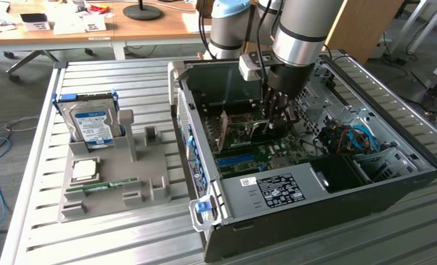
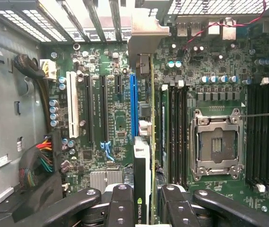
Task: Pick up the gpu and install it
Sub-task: 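Insert the gpu into the slot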
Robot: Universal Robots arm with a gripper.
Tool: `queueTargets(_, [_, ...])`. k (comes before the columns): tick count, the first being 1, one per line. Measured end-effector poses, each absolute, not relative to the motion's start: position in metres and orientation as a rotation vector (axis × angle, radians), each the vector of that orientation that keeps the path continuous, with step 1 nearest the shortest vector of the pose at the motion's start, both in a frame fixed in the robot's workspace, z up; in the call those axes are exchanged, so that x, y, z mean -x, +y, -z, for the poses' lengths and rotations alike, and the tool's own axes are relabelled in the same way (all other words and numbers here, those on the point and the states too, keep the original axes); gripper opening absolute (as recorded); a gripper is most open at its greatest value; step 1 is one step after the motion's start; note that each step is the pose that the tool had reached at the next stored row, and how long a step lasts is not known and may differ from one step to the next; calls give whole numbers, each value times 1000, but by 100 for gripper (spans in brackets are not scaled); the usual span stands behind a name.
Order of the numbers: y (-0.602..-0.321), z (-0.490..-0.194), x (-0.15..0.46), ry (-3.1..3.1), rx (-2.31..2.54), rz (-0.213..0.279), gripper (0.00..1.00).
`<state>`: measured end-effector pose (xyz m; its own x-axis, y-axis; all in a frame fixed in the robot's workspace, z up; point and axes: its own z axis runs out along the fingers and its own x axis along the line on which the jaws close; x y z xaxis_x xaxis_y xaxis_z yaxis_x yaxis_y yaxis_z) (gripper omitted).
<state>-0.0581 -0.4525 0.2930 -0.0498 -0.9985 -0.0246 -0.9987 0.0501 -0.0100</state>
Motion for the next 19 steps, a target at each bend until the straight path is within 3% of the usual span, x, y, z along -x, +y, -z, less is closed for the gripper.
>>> queueTargets(19, [-455, -285, 71, 2250, 2154, -12, 27])
